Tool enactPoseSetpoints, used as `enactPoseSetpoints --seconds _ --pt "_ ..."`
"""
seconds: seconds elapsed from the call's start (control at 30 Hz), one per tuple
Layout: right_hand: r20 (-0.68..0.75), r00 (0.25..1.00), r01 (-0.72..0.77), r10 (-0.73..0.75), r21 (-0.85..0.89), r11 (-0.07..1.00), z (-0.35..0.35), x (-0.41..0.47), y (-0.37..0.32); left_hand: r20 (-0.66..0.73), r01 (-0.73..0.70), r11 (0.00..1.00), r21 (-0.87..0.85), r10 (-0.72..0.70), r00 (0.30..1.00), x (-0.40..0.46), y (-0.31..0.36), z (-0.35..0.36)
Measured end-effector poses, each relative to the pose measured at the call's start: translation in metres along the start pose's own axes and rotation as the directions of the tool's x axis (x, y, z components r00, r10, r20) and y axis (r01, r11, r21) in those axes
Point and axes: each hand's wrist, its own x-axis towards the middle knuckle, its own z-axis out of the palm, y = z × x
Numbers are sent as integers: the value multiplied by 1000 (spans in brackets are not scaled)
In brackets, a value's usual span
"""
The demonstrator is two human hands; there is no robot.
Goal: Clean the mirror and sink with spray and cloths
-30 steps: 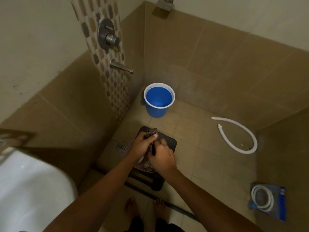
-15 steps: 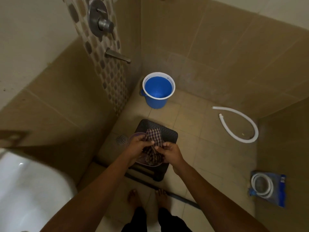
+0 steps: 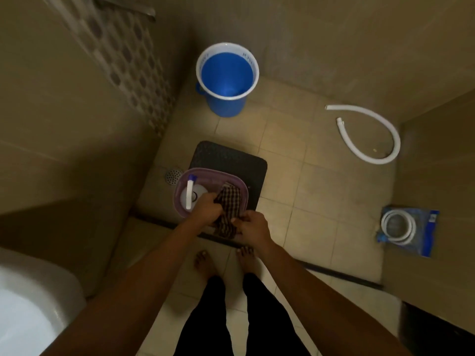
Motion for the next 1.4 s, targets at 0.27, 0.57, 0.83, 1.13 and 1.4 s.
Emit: enactPoseSetpoints --seconds 0.27,0.57,0.83,1.13,1.4 --pt "-122 992 16 -31 -118 993 -4 54 7 -96 -42 992 121 54 994 60 -9 13" --pt "-171 981 58 -94 -202 978 1 77 31 -81 -5 983 181 20 997 98 -35 37" --pt "-167 974 104 -155 -279 954 -5 73 27 -186 -223 780 584 396 899 72 -39 50" --pt "-176 963 138 -204 -330 934 -12 77 29 99 -294 454 841 404 909 74 -41 42" --pt "-86 949 220 -303 -505 835 -28 68 26 87 -268 487 831 363 928 58 -40 48"
